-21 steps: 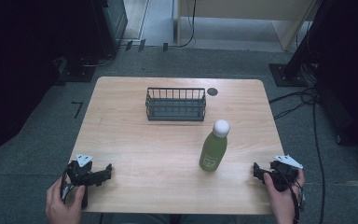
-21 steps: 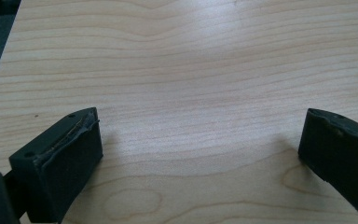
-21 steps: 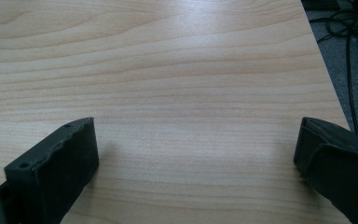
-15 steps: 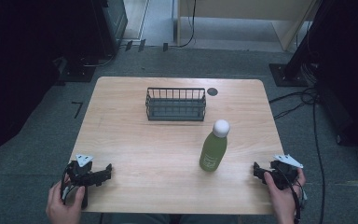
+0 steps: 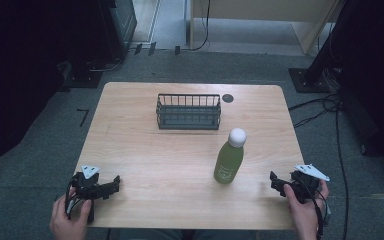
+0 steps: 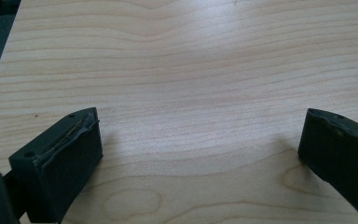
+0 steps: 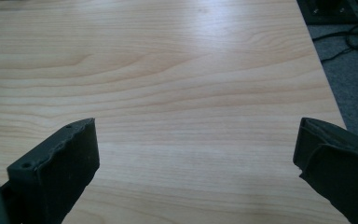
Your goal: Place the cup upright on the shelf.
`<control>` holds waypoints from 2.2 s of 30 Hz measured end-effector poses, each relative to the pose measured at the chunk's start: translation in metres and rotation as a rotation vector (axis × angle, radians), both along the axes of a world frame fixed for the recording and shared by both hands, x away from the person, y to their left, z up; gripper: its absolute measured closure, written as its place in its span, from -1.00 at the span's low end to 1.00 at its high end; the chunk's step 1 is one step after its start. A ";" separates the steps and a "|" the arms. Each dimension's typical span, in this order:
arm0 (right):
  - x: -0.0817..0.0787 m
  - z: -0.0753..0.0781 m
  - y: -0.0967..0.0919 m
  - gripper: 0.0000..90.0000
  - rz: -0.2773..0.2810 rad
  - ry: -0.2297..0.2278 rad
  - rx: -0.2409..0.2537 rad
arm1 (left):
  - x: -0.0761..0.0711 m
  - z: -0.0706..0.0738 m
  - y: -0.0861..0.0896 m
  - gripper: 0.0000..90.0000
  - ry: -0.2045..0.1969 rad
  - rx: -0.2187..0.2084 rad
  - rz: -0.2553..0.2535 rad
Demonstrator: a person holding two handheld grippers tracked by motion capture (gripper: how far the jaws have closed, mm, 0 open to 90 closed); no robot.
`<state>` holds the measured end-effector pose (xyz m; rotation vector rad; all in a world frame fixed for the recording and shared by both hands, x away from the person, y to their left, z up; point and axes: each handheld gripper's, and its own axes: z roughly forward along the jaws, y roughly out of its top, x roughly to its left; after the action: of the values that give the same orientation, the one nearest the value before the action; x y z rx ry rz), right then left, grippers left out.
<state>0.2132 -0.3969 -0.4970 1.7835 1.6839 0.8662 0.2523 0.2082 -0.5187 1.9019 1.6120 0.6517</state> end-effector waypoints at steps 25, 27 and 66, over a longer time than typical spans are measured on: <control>-0.006 0.025 0.050 -1.00 0.142 -0.043 0.005 | 0.000 0.000 0.000 -1.00 0.000 0.000 0.000; -0.006 0.026 0.056 -1.00 0.159 -0.048 0.004 | 0.000 0.000 0.000 -1.00 -0.001 -0.001 0.001; -0.005 0.049 0.123 -0.92 0.349 -0.121 0.136 | 0.000 0.000 0.000 -1.00 -0.001 -0.001 0.001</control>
<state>0.2083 -0.2737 -0.4479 1.5064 1.9265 1.2384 0.2524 0.2081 -0.5188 1.9002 1.6119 0.6524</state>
